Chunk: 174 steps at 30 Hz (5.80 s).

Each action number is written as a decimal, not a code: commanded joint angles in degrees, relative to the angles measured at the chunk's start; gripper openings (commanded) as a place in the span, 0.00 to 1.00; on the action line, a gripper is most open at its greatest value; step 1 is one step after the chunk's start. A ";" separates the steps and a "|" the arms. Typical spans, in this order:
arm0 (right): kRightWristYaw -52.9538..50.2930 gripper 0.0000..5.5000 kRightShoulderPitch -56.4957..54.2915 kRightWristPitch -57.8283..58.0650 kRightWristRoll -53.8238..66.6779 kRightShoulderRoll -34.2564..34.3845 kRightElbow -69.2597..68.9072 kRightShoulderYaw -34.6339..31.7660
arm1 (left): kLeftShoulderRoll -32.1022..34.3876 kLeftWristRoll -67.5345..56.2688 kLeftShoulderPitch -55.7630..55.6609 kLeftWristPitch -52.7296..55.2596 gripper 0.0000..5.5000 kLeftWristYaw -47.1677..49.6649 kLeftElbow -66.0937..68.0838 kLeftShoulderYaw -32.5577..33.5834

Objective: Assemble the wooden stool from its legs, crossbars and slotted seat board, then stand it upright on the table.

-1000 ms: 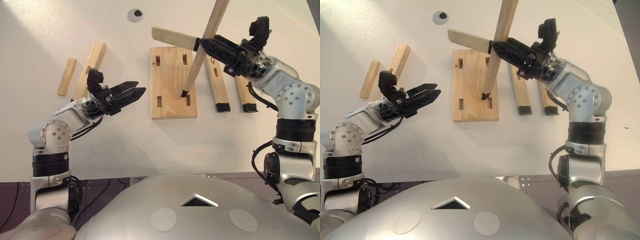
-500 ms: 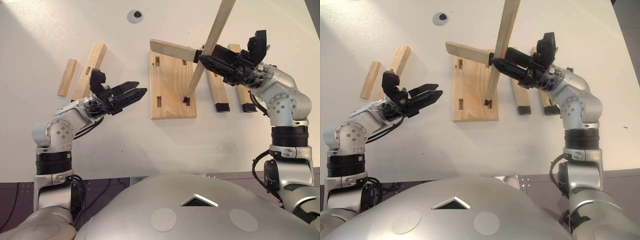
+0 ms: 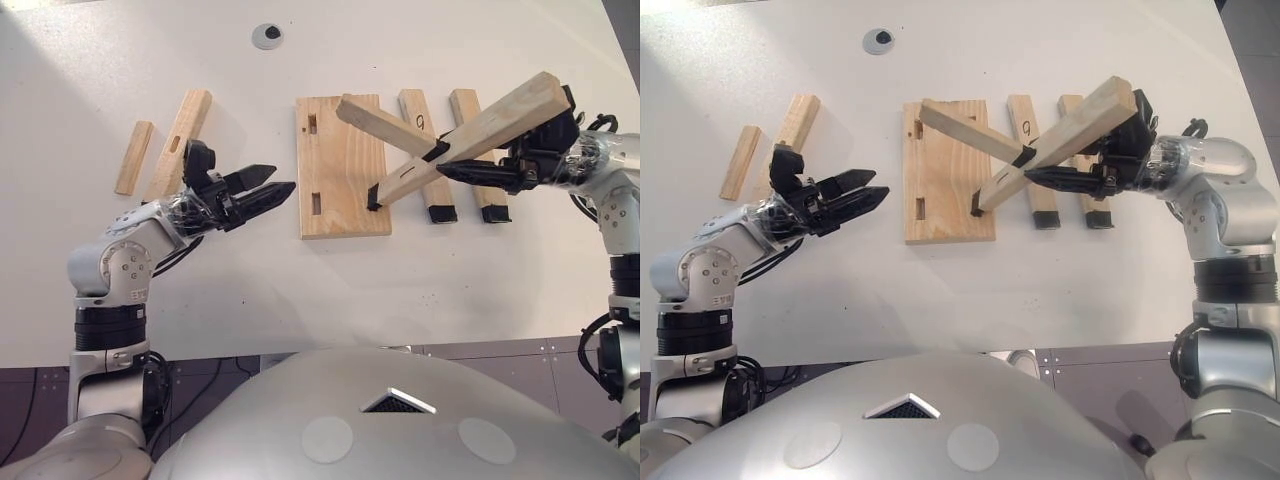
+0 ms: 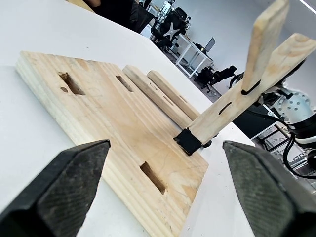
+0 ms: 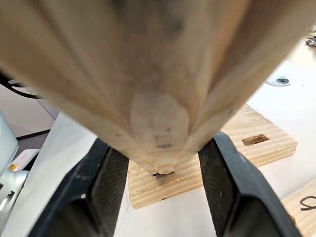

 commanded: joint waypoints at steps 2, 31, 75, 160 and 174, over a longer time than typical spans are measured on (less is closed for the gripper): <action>-0.41 0.37 -1.47 0.87 -10.73 -2.72 2.69 5.92 | 0.10 3.37 1.56 -1.96 0.77 0.35 -0.97 -1.70; -9.44 0.37 -6.75 14.94 -18.40 -5.59 -10.32 15.95 | -4.22 3.49 3.90 -3.42 0.77 4.42 -2.73 -0.79; -55.34 0.37 10.50 31.61 -19.20 19.30 -17.08 -6.69 | -11.50 8.75 -4.83 -12.09 0.77 17.72 6.89 6.70; -22.52 0.60 -19.29 24.90 16.62 6.13 -7.89 -21.58 | -2.47 7.98 -13.71 -23.81 0.36 -21.69 21.36 0.71; -22.34 0.60 -16.26 23.94 14.62 6.92 -9.20 -21.27 | 6.61 12.30 -13.90 -25.38 0.36 -31.01 19.68 -2.81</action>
